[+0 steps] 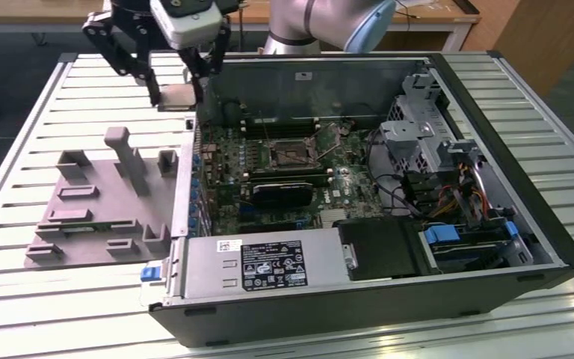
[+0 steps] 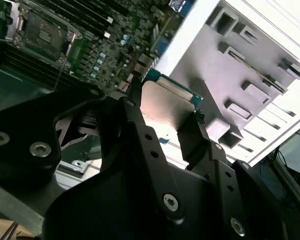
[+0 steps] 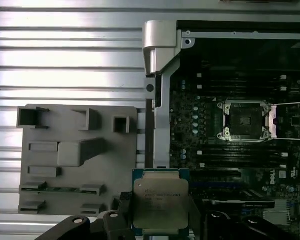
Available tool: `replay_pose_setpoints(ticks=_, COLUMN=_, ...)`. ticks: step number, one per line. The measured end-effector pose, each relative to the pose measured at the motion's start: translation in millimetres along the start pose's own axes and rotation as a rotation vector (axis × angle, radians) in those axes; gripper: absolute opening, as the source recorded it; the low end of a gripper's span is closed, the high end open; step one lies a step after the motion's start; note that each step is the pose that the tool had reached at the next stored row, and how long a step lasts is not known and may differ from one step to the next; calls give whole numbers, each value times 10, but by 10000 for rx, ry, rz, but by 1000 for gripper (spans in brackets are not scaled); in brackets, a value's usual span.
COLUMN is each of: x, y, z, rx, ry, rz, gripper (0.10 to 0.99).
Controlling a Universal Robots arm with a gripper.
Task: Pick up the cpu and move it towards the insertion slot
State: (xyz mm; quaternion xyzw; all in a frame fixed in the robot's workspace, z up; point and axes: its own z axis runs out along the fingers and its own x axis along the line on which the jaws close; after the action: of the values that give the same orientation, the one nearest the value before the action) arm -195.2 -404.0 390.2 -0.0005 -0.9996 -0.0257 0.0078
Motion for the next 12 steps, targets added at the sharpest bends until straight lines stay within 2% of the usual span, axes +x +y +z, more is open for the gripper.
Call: replay_pose_setpoints(ticks=12, x=-546, y=1, z=-8, rx=0, ry=151, rz=7, gripper=537)
